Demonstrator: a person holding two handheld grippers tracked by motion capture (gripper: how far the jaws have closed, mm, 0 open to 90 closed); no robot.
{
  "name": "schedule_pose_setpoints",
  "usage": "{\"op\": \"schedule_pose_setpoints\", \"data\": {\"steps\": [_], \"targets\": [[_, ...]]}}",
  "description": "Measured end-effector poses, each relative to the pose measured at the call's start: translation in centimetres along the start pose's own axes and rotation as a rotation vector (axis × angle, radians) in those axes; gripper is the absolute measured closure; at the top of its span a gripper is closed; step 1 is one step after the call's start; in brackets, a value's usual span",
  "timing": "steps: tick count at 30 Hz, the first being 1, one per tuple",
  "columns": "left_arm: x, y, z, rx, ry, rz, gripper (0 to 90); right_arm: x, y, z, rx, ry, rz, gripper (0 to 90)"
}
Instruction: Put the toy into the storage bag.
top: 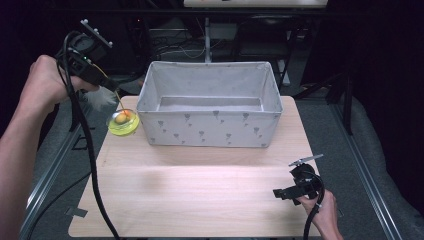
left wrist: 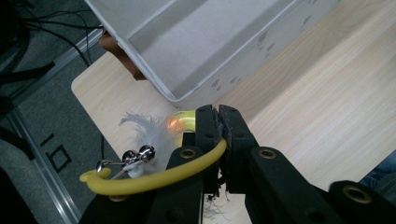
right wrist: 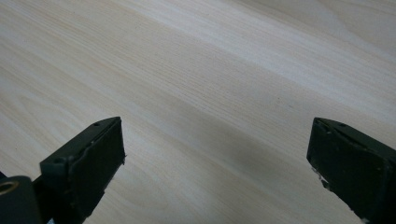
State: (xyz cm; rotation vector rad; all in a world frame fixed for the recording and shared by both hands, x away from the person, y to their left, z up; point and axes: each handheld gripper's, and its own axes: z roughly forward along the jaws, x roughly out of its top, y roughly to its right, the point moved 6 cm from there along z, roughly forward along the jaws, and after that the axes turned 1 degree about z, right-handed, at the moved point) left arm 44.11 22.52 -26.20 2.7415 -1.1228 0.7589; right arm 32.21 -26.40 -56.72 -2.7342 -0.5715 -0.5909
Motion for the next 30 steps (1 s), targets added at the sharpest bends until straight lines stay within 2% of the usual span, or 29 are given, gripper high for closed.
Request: {"op": "schedule_pose_setpoints", "data": {"steps": [18,30], "targets": [[3.5,0.5,-2.1,0.031,0.043,0.036,87.2,0.0,0.0,0.0,0.0,-0.003,-0.001,3.9],[5.4,0.2,-2.1,0.039,0.048,0.035,87.2,0.0,0.0,0.1,0.001,-0.005,-0.004,3.9]]}}
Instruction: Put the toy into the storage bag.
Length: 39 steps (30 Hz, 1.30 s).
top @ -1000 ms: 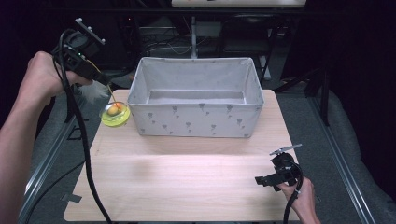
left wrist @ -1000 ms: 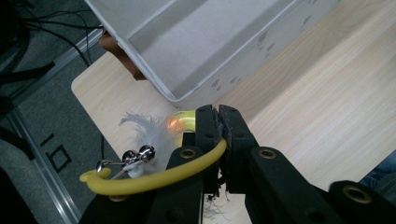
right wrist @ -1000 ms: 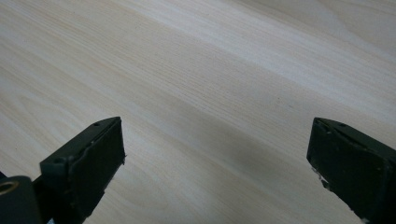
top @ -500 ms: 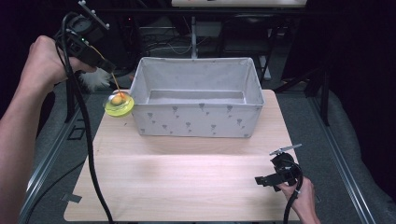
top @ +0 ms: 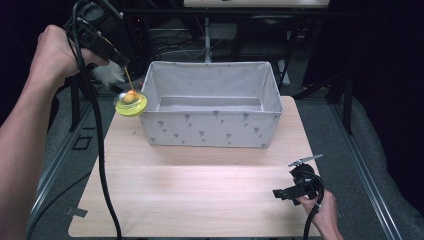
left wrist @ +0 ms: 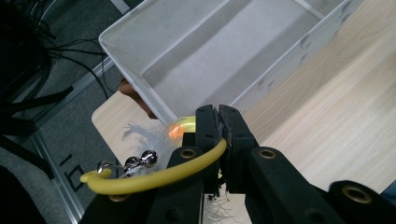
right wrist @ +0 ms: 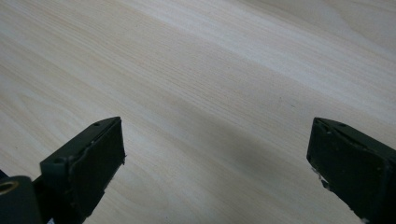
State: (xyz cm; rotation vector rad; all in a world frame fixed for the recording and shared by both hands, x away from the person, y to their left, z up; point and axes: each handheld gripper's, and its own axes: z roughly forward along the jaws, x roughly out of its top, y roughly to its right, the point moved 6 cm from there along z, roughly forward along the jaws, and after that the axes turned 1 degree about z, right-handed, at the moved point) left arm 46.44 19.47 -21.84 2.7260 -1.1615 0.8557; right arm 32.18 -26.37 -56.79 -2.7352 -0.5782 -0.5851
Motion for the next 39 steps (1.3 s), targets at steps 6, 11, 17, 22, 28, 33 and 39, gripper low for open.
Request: {"op": "schedule_pose_setpoints", "data": {"steps": [6,11,17,22,28,33,39], "targets": [[1.6,0.0,0.0,0.003,0.011,0.011,87.3,0.0,0.0,0.1,-0.001,0.002,-0.003,3.9],[2.8,0.2,0.3,0.001,0.018,0.021,87.3,0.0,0.0,0.0,0.0,-0.006,-0.003,4.0],[3.8,0.1,1.5,-0.016,0.01,0.024,87.2,0.0,0.0,0.1,-0.004,-0.002,0.002,4.0],[4.5,-0.2,2.7,-0.021,0.007,0.018,87.2,0.0,0.0,0.0,-0.003,-0.003,0.001,3.9],[5.1,-0.5,4.0,-0.023,-0.004,0.006,87.2,0.0,0.0,0.1,-0.002,-0.003,0.002,3.9],[5.6,-0.8,5.2,-0.021,0.003,-0.002,87.2,0.0,-0.1,0.1,0.0,-0.006,-0.002,4.0],[6.0,-1.0,6.9,-0.026,0.015,-0.003,87.2,0.0,-0.1,0.1,0.0,-0.009,-0.003,4.0]]}}
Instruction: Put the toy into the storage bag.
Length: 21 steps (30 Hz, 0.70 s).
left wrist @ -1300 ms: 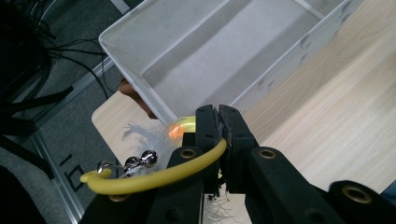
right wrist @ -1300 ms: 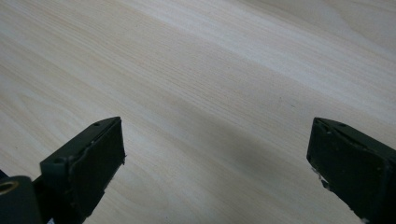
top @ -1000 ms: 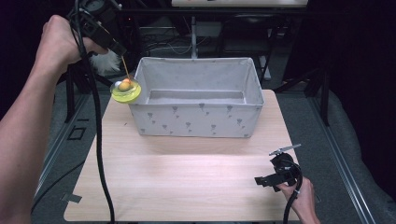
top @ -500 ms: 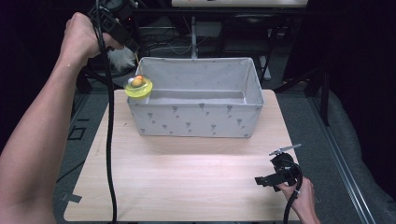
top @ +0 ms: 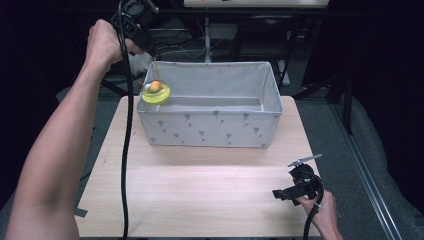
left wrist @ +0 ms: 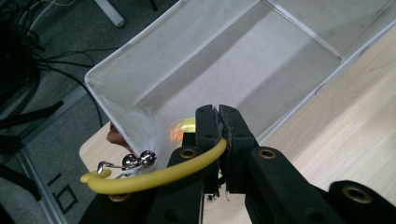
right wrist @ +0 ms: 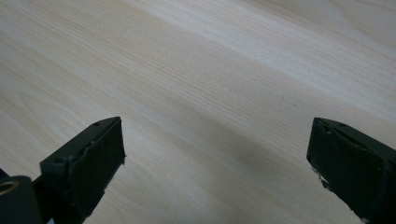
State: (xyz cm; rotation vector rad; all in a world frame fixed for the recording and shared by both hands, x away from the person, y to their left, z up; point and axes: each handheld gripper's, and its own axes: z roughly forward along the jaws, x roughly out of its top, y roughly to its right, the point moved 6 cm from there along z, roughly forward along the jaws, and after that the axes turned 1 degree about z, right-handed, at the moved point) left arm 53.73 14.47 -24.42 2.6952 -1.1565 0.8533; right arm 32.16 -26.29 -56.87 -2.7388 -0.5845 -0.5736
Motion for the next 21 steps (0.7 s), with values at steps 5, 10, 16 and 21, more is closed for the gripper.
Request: {"op": "schedule_pose_setpoints", "data": {"steps": [5,10,16,21], "targets": [[0.1,-0.2,1.5,0.008,0.01,-0.007,87.3,0.0,0.0,0.0,0.001,0.004,0.001,4.0],[-0.1,-0.3,3.1,-0.014,-0.001,-0.004,87.2,0.0,-0.1,0.0,0.005,-0.004,0.0,4.0],[-0.7,-0.4,4.8,-0.035,-0.023,-0.013,87.2,0.0,-0.1,0.1,0.015,-0.004,0.004,4.0],[-1.3,-0.4,5.8,-0.042,-0.042,-0.016,87.2,0.0,-0.1,0.0,0.015,-0.001,0.003,4.1]]}}
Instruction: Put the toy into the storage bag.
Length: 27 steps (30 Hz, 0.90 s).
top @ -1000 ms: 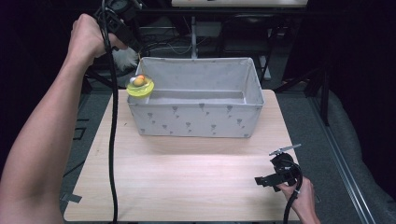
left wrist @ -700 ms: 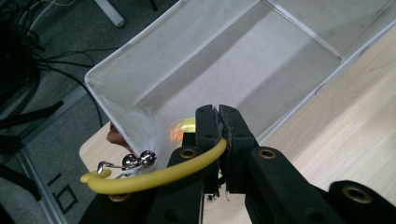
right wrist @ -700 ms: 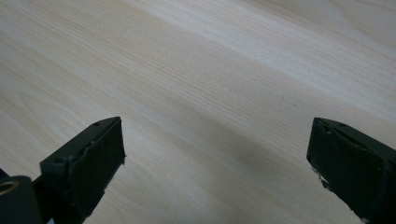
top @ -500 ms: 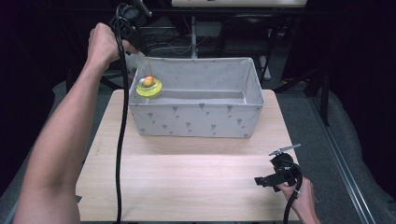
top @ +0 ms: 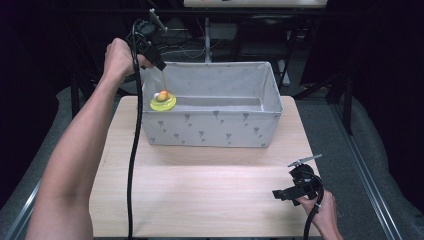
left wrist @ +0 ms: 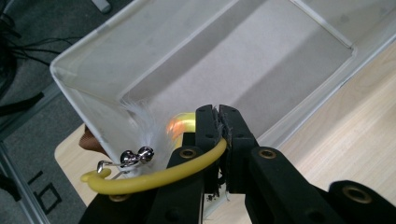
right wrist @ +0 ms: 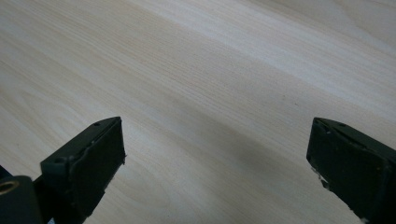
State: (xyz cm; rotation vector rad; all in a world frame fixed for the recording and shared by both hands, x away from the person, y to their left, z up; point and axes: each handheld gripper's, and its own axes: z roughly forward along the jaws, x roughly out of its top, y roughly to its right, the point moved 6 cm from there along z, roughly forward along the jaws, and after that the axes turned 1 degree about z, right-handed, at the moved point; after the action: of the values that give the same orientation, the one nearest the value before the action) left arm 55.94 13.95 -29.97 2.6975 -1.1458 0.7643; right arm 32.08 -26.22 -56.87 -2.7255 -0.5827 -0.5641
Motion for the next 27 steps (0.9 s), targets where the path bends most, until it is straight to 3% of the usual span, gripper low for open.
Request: {"op": "schedule_pose_setpoints", "data": {"steps": [16,20,27], "targets": [[-2.6,-0.2,3.5,-0.039,-0.07,-0.017,87.2,0.0,0.0,0.0,-0.007,-0.005,-0.004,4.3],[-3.5,-0.2,4.3,-0.063,-0.086,-0.04,87.2,0.0,0.0,0.0,-0.009,-0.006,-0.004,4.3],[-4.7,-0.4,5.2,-0.06,-0.117,-0.041,87.1,0.0,-0.1,0.1,-0.008,-0.005,0.0,4.4]]}}
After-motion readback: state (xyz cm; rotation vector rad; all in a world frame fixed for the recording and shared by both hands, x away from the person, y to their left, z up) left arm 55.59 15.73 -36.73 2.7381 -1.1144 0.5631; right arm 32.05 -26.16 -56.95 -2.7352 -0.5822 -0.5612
